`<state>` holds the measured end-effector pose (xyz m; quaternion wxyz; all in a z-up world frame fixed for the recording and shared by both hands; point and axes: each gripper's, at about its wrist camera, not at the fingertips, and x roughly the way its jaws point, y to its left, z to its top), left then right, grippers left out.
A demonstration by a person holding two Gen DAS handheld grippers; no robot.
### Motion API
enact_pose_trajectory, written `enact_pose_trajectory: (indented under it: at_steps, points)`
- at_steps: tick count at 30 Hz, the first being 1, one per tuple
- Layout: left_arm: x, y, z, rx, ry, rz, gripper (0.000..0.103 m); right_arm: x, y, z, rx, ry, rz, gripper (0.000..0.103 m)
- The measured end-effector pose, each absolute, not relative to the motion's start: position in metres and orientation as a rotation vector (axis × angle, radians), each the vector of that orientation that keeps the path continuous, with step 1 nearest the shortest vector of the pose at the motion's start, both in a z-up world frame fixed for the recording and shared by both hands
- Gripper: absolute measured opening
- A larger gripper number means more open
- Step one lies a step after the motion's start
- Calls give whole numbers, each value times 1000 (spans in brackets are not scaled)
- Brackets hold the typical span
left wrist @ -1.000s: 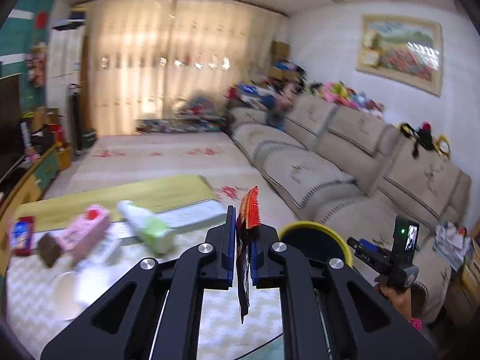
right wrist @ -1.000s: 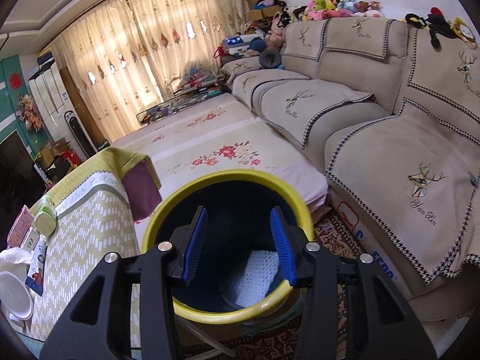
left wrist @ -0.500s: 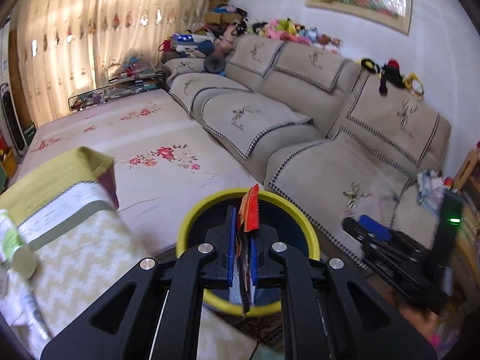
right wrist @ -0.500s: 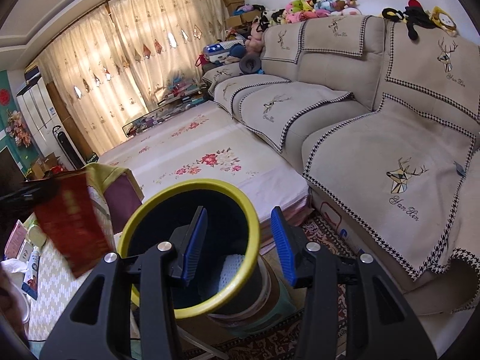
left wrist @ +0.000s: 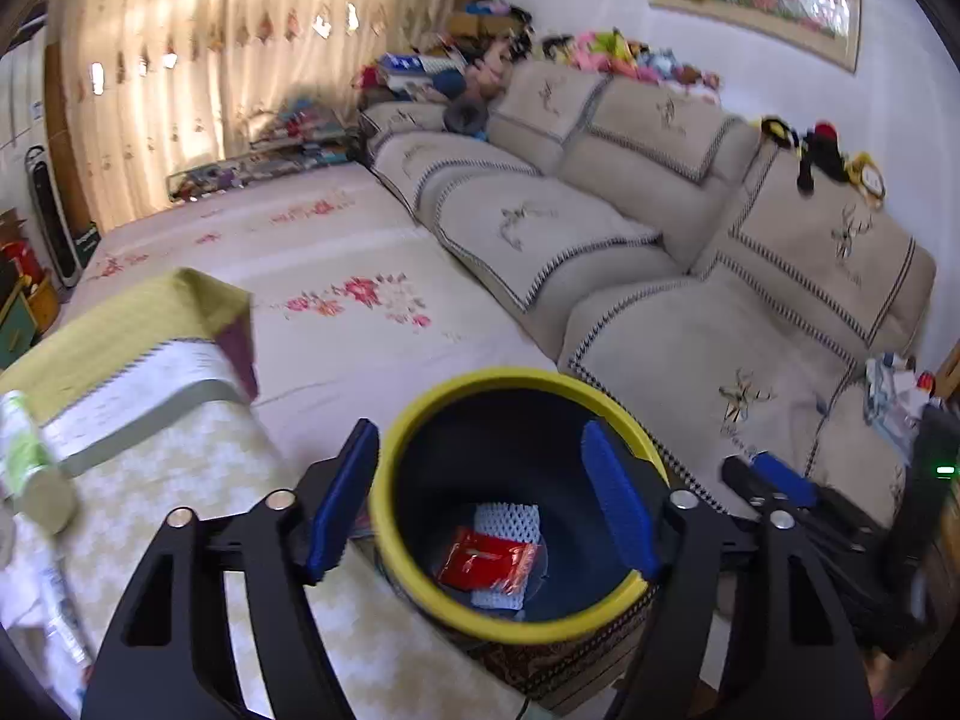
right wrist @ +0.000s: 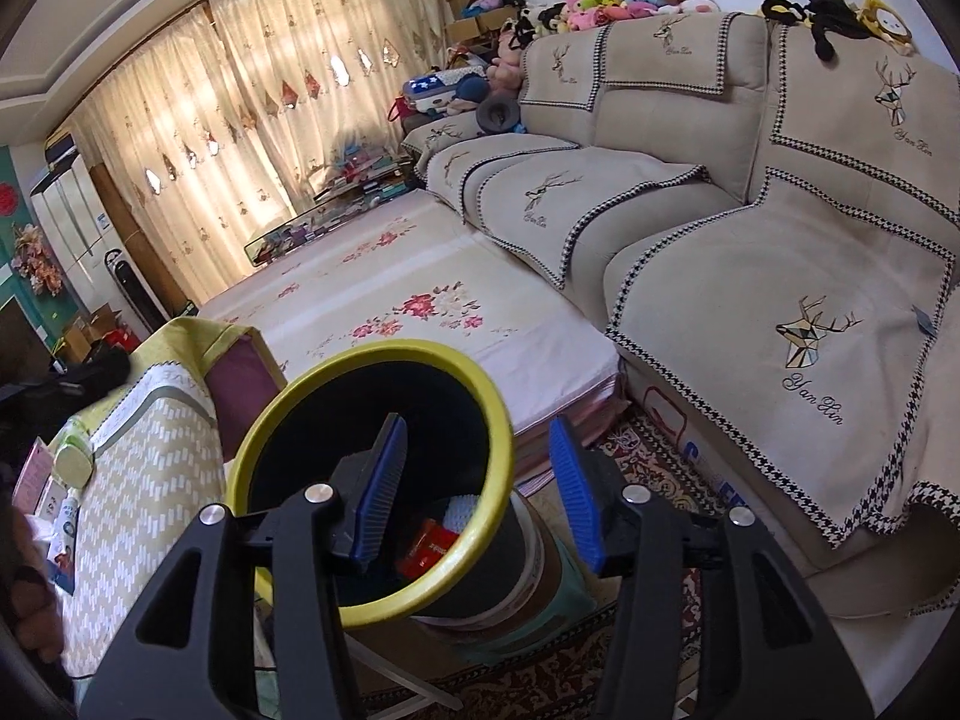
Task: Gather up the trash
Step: 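Carry the red bag over the bin and open the left gripper, then grasp the white squeeze tube with the right gripper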
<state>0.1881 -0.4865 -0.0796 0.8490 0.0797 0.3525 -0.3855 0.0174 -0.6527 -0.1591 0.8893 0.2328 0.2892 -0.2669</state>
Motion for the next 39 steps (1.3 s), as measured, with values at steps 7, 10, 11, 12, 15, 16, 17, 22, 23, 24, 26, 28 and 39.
enact_pose_trajectory:
  at_steps: [7,10,11,12,15,16,17,22,23,24,26,28,39]
  points:
    - [151,-376,-24,103,639,-740,90,40,-615,-161,446,645,-455,52]
    - [140,-317,-10,76,600,-652,92,53,-591,-158,419,659,-393,52]
    - [137,-293,-6,67,594,-618,92,59,-580,-157,405,664,-364,52]
    - [134,-273,-3,56,589,-588,92,63,-571,-155,397,667,-346,52]
    - [125,-215,3,31,572,-489,93,79,-536,-148,359,677,-260,53]
    - [121,-190,5,27,558,-431,94,86,-522,-146,346,682,-222,54]
    - [118,-172,5,27,547,-390,95,93,-509,-143,335,688,-184,54]
    - [101,-90,-5,3,524,-218,97,120,-444,-131,264,712,-32,54]
    - [100,-81,-6,-9,527,-203,97,126,-427,-130,251,720,12,54]
    - [99,-71,-9,-23,531,-191,97,130,-416,-129,239,727,39,54]
    - [98,-55,-15,-53,541,-177,97,141,-385,-129,195,750,98,54]
    - [99,-45,-21,-70,548,-171,97,150,-360,-131,162,772,151,54]
    - [103,-47,-45,-108,585,-182,97,200,-303,-166,87,913,195,51]
